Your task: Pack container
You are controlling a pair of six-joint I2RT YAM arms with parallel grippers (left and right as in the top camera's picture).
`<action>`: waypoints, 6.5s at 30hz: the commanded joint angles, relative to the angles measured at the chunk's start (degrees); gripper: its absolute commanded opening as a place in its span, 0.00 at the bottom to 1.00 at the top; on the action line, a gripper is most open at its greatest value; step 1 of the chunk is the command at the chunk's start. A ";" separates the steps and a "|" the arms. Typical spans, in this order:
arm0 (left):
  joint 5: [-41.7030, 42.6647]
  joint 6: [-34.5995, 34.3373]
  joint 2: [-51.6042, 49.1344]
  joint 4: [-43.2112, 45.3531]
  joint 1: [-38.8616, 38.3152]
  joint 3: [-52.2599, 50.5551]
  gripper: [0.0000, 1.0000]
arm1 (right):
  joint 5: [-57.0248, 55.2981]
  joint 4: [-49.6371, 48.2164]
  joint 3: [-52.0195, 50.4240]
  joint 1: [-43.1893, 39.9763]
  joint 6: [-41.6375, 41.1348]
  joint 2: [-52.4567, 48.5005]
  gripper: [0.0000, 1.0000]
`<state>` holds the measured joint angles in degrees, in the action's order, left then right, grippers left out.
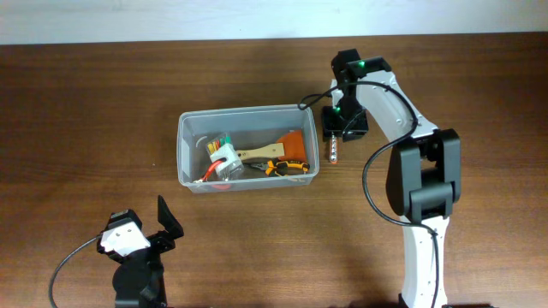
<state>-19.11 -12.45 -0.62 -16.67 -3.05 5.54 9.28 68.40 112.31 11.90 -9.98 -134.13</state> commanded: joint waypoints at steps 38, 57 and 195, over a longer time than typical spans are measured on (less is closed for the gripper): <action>-0.22 0.50 0.15 -0.04 -0.22 -0.22 0.99 | 11.23 15.87 27.82 5.55 32.11 9.25 0.04; -0.22 0.50 0.15 -0.04 -0.22 -0.22 0.99 | -1.55 -9.09 3.28 19.45 75.58 5.35 0.04; -0.22 0.50 0.15 -0.04 -0.22 -0.22 0.99 | -1.11 -30.51 -103.10 -11.65 13.31 133.66 0.98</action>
<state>-19.11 -12.45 -0.62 -16.67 -3.05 5.54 8.25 38.04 9.56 0.71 3.62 -0.91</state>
